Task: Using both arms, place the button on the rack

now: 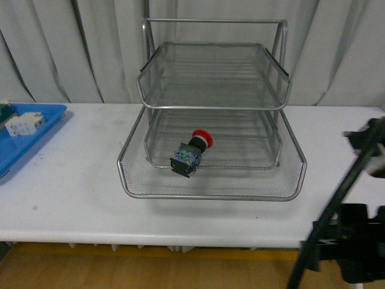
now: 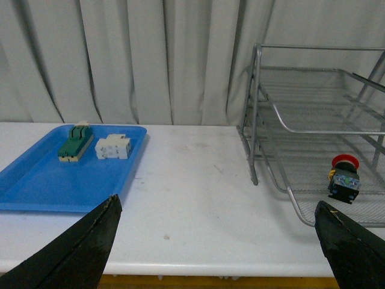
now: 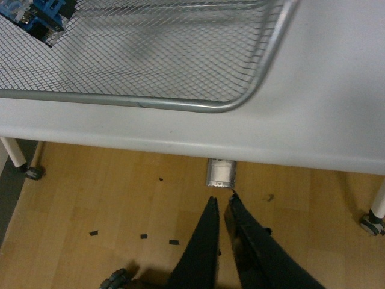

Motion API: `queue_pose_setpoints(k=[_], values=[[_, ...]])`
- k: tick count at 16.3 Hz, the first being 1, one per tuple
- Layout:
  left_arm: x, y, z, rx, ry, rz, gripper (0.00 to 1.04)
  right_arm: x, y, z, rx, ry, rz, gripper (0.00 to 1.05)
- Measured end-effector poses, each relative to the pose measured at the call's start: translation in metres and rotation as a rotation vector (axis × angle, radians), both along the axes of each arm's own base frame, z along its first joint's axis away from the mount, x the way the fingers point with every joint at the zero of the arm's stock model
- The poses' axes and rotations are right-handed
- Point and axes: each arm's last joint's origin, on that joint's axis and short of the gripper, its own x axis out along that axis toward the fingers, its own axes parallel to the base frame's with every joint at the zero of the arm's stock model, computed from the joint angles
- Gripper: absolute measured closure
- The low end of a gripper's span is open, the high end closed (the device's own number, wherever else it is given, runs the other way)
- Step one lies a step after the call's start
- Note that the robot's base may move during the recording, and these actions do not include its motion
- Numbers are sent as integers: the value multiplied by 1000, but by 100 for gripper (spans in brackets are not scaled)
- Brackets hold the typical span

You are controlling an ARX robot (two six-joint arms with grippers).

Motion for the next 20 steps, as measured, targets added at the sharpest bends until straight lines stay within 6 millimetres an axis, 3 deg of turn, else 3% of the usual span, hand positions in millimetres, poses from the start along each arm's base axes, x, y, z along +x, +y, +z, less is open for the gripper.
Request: queue_pose_setpoints(k=[1,3,8,11,14,18,20], values=[[0,0,0,0,0,0,7,7,13,-4,-4,9,11,102],[0,0,0,0,0,0,7,20,39,-13,-6,38,27,103],[0,0,0,0,0,0,7,61,71,-30,-67,-26,-2,103],[0,0,0,0,0,0,7,89,84,-35,-118,-37,-2,103],[0,0,0,0,0,0,7,127,92,-14,-126,-126,-10,103],[0,0,0,0,0,0,7,176,96,-5,-168,-198,-45,103],[0,0,0,0,0,0,7,169,89,-6,-150,-188,-32,103]])
